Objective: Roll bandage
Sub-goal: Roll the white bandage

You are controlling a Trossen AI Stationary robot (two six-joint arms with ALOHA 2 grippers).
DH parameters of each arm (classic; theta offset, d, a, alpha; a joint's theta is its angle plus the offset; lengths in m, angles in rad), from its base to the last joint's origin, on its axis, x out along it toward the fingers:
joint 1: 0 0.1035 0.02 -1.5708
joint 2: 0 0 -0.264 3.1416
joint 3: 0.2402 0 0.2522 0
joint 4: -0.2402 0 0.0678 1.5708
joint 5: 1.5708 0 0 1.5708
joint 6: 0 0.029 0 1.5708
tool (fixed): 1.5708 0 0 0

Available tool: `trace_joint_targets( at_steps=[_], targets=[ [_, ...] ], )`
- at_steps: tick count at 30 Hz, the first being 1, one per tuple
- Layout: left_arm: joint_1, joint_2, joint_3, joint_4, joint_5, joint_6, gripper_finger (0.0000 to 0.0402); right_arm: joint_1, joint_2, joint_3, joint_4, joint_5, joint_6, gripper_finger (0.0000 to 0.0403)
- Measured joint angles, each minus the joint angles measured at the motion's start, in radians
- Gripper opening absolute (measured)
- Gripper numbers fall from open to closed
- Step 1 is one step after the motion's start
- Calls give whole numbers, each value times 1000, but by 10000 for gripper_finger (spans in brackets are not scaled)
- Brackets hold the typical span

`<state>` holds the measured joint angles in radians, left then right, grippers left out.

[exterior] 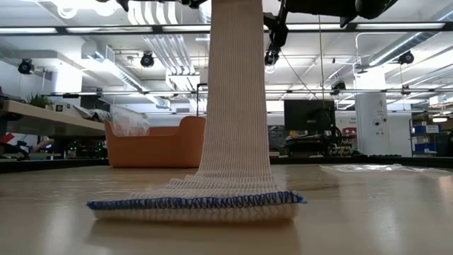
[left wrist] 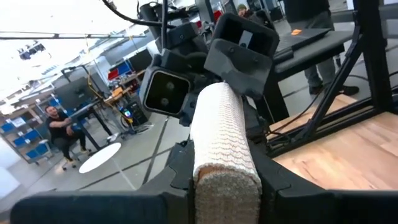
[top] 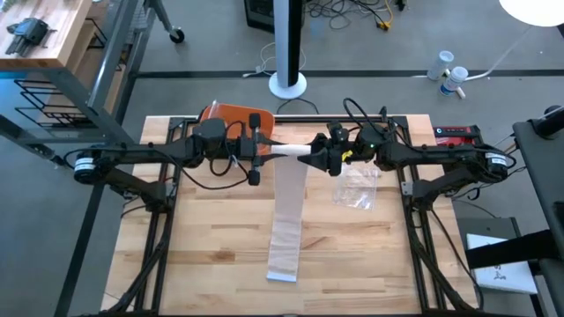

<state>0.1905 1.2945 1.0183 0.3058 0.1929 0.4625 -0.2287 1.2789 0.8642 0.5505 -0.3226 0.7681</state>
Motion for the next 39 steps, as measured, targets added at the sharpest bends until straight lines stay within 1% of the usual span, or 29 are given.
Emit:
trace_joint_targets(
  at_steps=[8, 14, 18, 23, 26, 31, 36, 39],
  targets=[
    [25, 0, -4, -24, 0, 36, 74, -5, 0, 0, 8, -1, -10, 325],
    [48, 1, -9, -24, 1, 27, 74, -40, -1, 0, 8, 1, -51, 325],
    [55, 1, -20, -20, 1, 50, 74, -70, -1, 0, 6, 4, -70, 325],
    [70, 1, -23, 1, 4, 12, 75, -100, 0, 0, 5, 5, -81, 325],
    [84, 1, -23, 0, 24, 9, 75, -106, 1, 0, 6, 9, -81, 325],
    [105, 2, -23, 0, 38, 27, 75, -106, 39, 35, 4, 7, -93, 325],
    [109, 2, -23, -1, 38, 49, 75, -106, 92, 85, 1, -33, -101, 325],
    [109, 2, -23, -2, 38, 80, 75, -106, 100, 101, -2, -53, -79, 325]
  ],
)
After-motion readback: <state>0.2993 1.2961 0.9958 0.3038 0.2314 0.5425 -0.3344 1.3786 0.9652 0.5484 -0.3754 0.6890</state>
